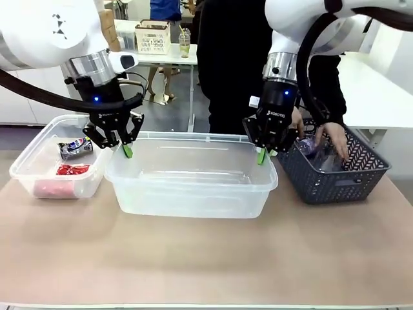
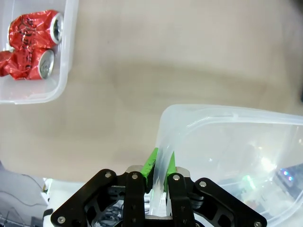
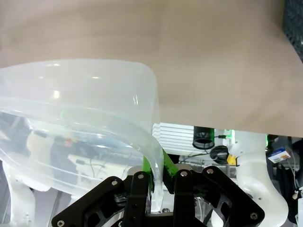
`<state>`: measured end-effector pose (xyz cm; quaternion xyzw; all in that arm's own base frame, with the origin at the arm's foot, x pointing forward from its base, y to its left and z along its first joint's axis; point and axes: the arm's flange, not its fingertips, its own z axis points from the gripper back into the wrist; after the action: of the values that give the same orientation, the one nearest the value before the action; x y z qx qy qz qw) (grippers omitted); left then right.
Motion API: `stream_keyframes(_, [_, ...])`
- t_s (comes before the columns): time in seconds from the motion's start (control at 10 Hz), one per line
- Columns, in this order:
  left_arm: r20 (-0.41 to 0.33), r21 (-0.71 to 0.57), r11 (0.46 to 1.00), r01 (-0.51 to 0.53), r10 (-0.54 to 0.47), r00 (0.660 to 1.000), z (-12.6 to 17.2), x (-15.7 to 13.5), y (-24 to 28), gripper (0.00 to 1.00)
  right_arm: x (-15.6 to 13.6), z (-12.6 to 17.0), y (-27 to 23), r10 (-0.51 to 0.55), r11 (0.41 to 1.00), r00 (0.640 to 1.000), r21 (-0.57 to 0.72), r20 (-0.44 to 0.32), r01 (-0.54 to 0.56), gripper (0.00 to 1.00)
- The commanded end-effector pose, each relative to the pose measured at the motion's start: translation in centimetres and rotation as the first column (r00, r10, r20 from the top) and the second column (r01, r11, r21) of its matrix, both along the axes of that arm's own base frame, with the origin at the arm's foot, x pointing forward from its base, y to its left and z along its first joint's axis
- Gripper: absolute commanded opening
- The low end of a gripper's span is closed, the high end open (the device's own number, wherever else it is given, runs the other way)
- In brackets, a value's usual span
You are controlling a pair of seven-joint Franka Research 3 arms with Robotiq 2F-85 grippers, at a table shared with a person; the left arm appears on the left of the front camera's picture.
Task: Sort the waste into each basket.
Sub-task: Pick up the Organizing box on the right side of the table and lift it, then offer the picked Organizing box to the human.
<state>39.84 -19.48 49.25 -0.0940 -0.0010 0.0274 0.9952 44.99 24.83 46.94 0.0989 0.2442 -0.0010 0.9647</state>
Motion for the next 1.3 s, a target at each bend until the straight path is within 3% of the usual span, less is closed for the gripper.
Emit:
stream_keyframes(0.0, [-0.005, -0.017, 1.000, -0.020, 0.020, 1.000, 0.61, -0.07, 0.17, 0.00, -0.73, -0.14, -0.21, 0.009, 1.000, 1.000, 0.002, 0.001, -0.009, 0.00])
stream_keyframes(1.2, [-0.005, -0.017, 1.000, -0.020, 0.020, 1.000, 0.61, -0.07, 0.17, 0.00, -0.73, -0.14, -0.21, 0.009, 1.000, 1.000, 0.002, 0.001, -0.009, 0.00])
